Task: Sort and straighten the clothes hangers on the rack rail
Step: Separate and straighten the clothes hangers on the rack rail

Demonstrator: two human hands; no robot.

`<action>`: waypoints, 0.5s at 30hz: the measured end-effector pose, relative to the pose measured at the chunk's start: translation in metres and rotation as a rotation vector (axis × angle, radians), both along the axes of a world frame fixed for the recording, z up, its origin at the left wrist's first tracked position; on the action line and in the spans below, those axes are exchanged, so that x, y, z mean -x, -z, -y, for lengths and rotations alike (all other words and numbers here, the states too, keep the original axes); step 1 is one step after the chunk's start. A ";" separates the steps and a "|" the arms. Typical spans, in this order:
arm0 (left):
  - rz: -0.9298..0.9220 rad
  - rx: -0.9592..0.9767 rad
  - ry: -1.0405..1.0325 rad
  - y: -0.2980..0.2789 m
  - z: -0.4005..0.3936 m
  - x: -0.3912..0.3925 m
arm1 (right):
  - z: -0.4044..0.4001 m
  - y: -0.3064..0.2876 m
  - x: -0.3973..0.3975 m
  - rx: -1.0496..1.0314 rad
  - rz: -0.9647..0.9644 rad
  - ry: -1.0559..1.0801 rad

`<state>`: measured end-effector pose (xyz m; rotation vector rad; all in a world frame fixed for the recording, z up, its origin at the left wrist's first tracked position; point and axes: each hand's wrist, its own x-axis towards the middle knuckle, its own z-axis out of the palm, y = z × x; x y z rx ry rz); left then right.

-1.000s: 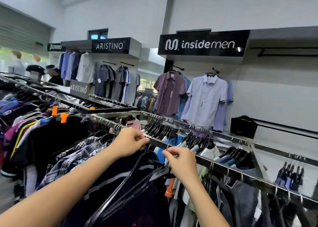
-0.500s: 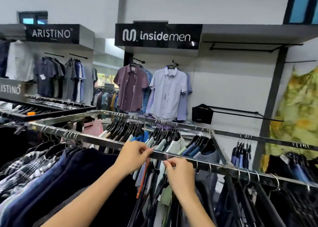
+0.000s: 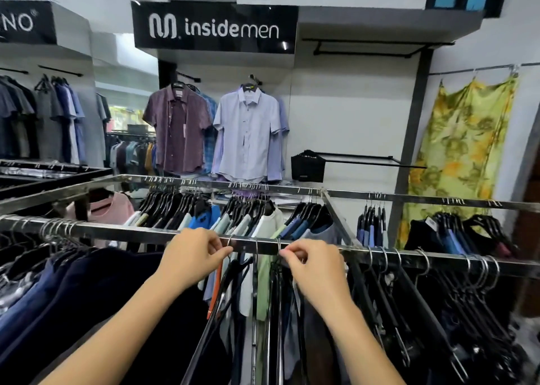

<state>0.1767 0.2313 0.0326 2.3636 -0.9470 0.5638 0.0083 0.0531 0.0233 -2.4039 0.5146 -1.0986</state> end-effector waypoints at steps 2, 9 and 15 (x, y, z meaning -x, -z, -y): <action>0.078 0.036 -0.025 -0.002 -0.001 0.005 | 0.009 -0.001 0.005 0.014 0.036 0.023; 0.283 -0.092 0.264 -0.011 0.032 0.030 | 0.010 0.000 -0.018 0.074 -0.147 -0.101; 0.067 -0.240 0.197 -0.009 0.029 0.009 | 0.014 0.009 -0.027 0.077 -0.148 -0.103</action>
